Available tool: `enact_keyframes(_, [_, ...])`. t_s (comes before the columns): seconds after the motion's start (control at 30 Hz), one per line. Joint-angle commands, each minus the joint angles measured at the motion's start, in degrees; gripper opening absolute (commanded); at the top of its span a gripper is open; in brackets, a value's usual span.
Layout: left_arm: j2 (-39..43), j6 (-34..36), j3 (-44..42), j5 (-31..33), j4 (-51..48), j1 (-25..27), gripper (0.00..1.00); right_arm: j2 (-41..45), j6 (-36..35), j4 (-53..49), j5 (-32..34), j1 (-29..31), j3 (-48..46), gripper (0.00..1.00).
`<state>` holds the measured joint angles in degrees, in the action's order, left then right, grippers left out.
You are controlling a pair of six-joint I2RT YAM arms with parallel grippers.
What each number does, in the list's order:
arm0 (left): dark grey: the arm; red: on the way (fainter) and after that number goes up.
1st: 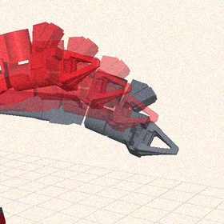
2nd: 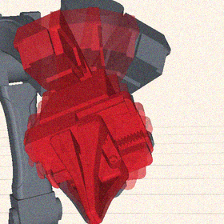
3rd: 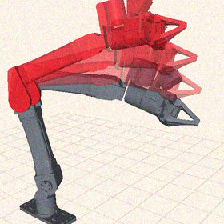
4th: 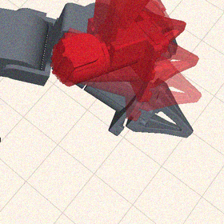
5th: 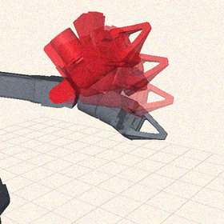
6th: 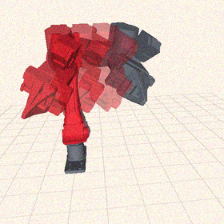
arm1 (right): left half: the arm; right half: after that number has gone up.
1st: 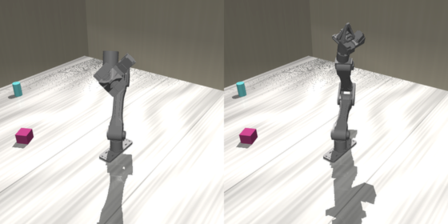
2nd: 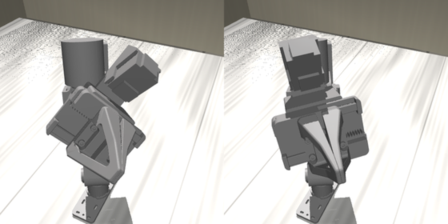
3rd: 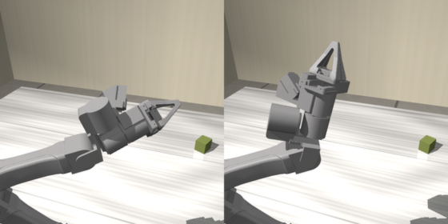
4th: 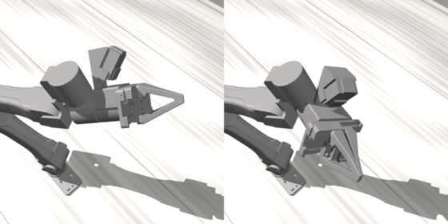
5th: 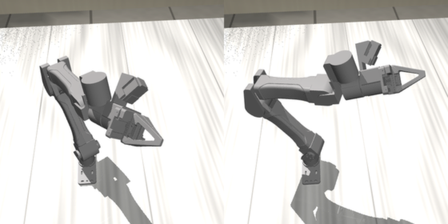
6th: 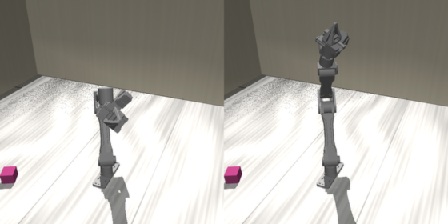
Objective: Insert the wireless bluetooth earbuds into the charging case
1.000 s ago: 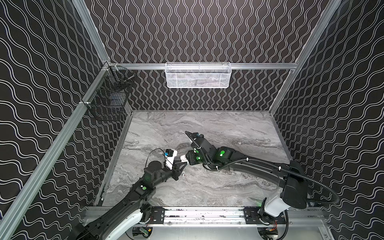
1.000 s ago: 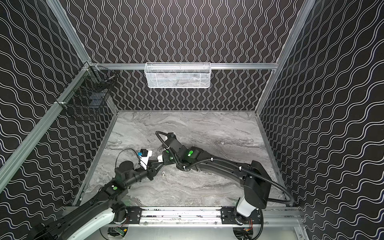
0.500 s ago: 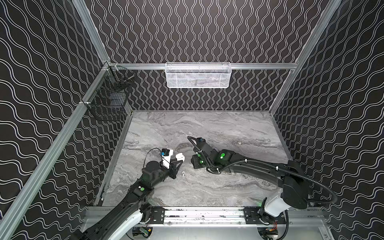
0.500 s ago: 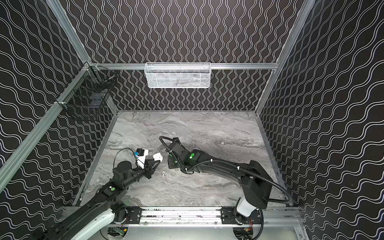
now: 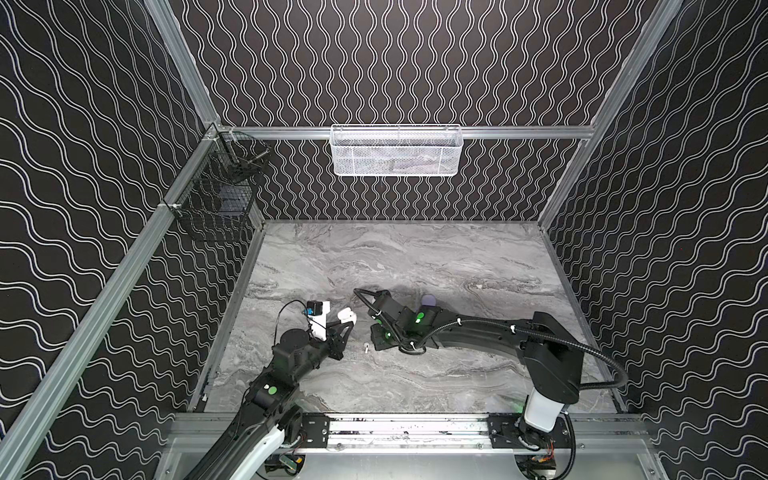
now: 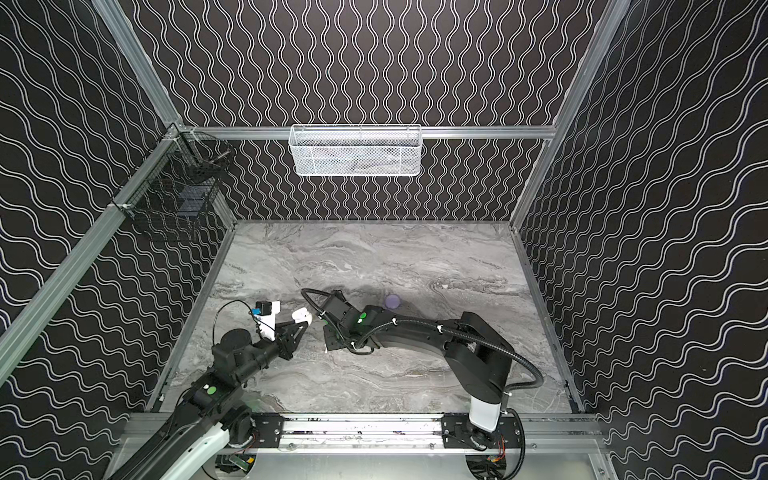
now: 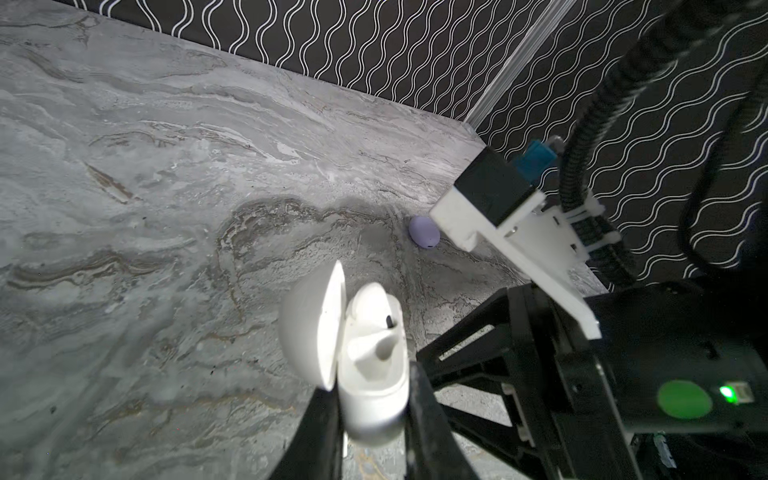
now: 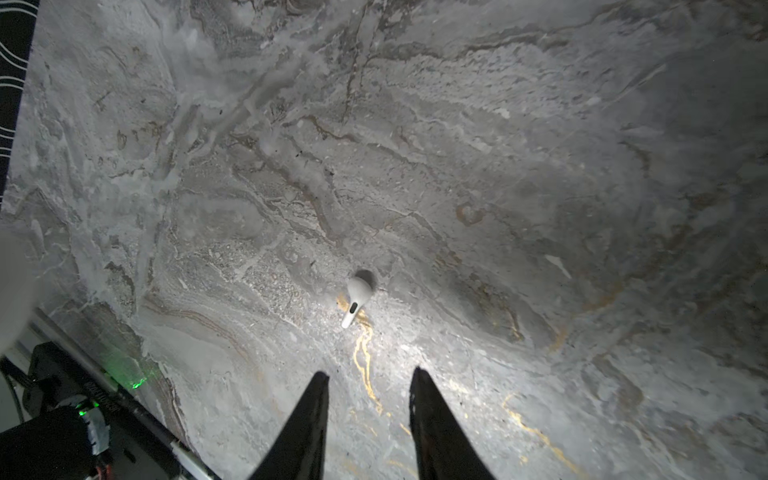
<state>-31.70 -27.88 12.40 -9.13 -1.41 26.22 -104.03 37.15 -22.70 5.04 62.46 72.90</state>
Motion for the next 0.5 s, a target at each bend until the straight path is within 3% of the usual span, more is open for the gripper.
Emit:
enact_keyframes(0.0, [5.3,-3.5,0.0,3.0,-8.5,-0.1,0.05,-1.5,-0.2,0.0,-0.7,0.1,1.4,0.35])
enact_keyframes(0.17, [15.0,-5.8,0.1,6.2,-17.3,0.6,0.04,-3.6,-0.9,-0.3,-1.6,0.4,2.9,0.35])
enact_keyframes(0.47, [12.4,-5.9,0.7,7.2,-17.3,1.1,0.04,-10.1,-2.2,-3.2,-0.9,0.6,8.0,0.35])
